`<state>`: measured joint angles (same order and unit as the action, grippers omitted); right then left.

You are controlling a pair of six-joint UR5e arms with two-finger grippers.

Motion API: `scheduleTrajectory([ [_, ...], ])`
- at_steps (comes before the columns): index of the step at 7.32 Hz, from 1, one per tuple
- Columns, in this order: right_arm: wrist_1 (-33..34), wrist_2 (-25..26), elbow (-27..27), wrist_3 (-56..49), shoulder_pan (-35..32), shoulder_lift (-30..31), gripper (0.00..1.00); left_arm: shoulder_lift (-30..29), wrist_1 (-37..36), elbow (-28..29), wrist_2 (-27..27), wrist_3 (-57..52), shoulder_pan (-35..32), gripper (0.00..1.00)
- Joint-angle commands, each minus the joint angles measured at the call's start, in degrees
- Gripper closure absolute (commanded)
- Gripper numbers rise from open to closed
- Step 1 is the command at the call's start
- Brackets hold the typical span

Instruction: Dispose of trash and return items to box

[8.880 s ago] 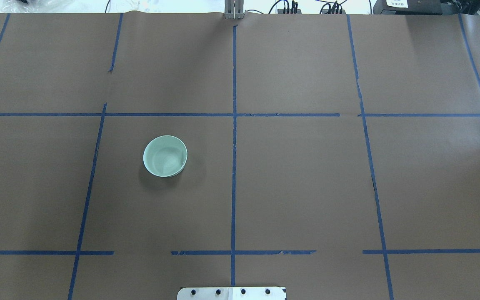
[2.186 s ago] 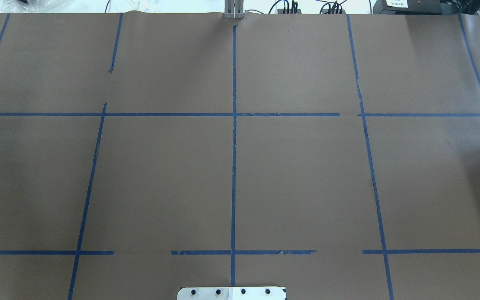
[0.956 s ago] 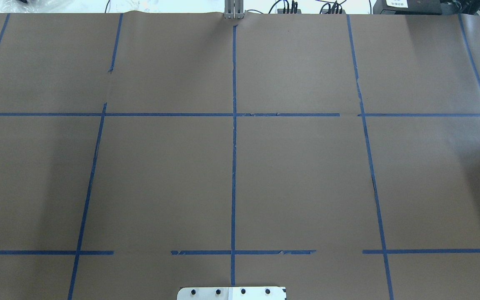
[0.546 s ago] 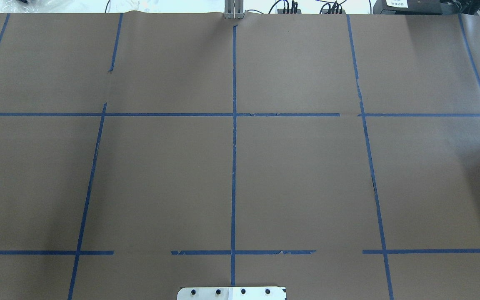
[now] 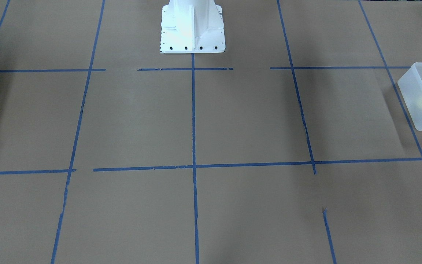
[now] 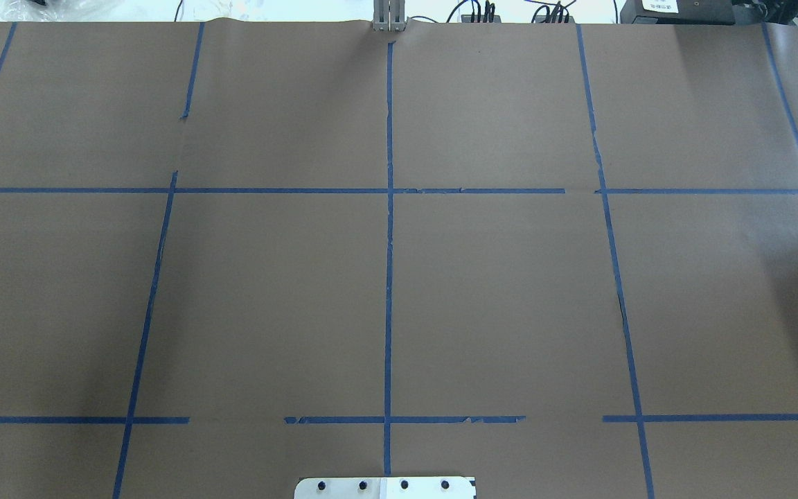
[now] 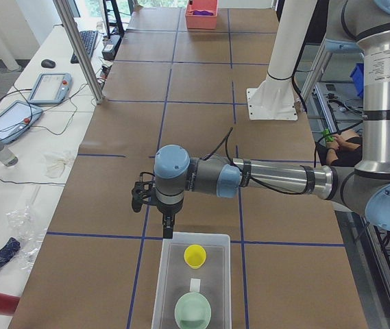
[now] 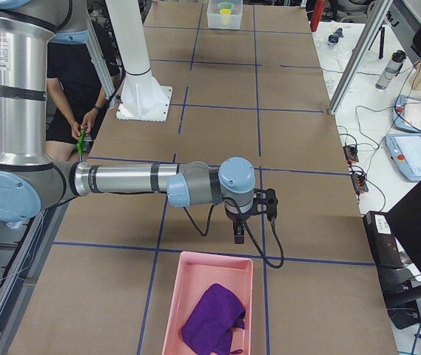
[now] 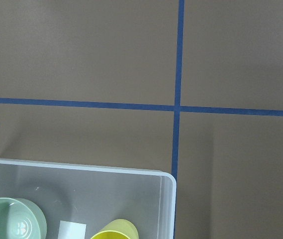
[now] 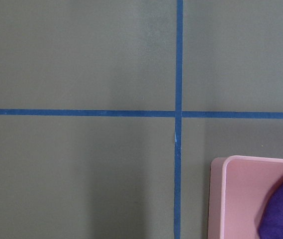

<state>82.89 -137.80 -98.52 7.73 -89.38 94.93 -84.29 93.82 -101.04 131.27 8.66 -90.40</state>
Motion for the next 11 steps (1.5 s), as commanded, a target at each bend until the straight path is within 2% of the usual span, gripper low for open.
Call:
scheduleTrajectory([
  [1, -0.01, 0.07, 0.08, 0.0, 0.0, -0.01, 0.0, 0.0, 0.04, 0.75, -0.05, -0.22, 0.05, 0.0],
  [4, -0.01, 0.07, 0.17, 0.0, 0.0, -0.01, 0.0, 0.53, 0.05, 3.03, -0.05, -2.84, -0.04, 0.0],
  [11, -0.01, 0.16, 0.17, 0.09, 0.0, -0.01, 0.0, 0.35, 0.13, 2.95, 0.04, -3.12, -0.04, 0.0],
])
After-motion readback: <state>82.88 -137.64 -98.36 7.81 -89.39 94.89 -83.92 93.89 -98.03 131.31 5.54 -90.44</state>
